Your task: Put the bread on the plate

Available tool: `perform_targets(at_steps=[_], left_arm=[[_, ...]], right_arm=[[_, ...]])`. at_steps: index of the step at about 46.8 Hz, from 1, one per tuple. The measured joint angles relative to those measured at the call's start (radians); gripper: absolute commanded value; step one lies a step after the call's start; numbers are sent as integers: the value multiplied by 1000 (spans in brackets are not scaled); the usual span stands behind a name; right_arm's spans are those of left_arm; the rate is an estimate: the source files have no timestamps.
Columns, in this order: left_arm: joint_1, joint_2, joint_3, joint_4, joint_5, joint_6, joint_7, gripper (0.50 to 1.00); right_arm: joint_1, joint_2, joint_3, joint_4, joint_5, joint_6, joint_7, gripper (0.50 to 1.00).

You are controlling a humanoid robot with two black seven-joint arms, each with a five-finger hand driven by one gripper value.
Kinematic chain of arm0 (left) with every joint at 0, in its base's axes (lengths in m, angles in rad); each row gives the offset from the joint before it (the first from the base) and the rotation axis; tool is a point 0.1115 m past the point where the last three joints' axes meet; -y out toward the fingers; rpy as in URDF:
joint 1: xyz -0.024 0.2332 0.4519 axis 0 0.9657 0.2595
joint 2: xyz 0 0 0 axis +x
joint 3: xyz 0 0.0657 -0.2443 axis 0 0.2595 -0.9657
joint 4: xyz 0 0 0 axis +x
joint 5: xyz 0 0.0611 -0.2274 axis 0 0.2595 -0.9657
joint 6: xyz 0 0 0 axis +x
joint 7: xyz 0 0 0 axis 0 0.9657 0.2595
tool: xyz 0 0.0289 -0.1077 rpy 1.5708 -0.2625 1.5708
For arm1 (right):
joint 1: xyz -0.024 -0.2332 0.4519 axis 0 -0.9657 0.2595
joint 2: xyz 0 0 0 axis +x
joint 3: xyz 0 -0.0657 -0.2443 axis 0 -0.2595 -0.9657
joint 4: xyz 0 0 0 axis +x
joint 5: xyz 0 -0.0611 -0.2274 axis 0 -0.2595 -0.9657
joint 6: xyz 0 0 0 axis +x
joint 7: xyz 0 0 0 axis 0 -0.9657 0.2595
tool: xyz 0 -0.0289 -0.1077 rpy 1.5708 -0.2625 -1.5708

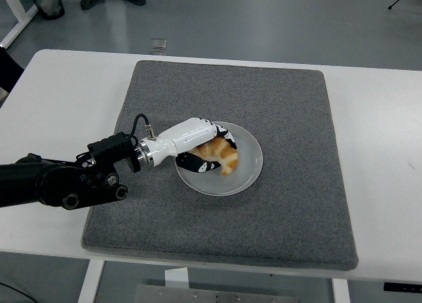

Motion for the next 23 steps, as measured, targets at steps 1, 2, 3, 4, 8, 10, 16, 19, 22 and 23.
perform_targets(at_steps=[1, 2, 3, 4, 8, 10, 16, 19, 22, 23], left_arm=[[0, 0, 0, -1, 0, 0, 0, 874], [0, 0, 0, -1, 0, 0, 1, 885], [0, 1, 0, -1, 0, 0, 1, 889], [0, 1, 0, -1, 0, 0, 1, 902], [0, 2, -1, -3, 0, 0, 1, 962], [0, 3, -2, -3, -1, 0, 1, 975], [0, 10, -15, -15, -3, 0, 1, 990], [0, 15, -38, -21, -7, -1, 1, 990], [0, 17, -54, -22, -11, -2, 1, 990], [0, 17, -56, -23, -12, -2, 1, 990]], right_arm=[[0, 0, 0, 0, 0, 0, 0, 952], [0, 0, 0, 0, 0, 0, 0, 952], [0, 0, 1, 0, 0, 0, 0, 952], [0, 0, 1, 0, 0, 0, 0, 952], [1, 0, 1, 0, 0, 0, 0, 952], [0, 0, 1, 0, 0, 0, 0, 954], [0, 0, 1, 0, 0, 0, 0, 952], [0, 0, 1, 0, 0, 0, 0, 952], [0, 0, 1, 0, 0, 0, 0, 954], [0, 0, 1, 0, 0, 0, 0, 952]])
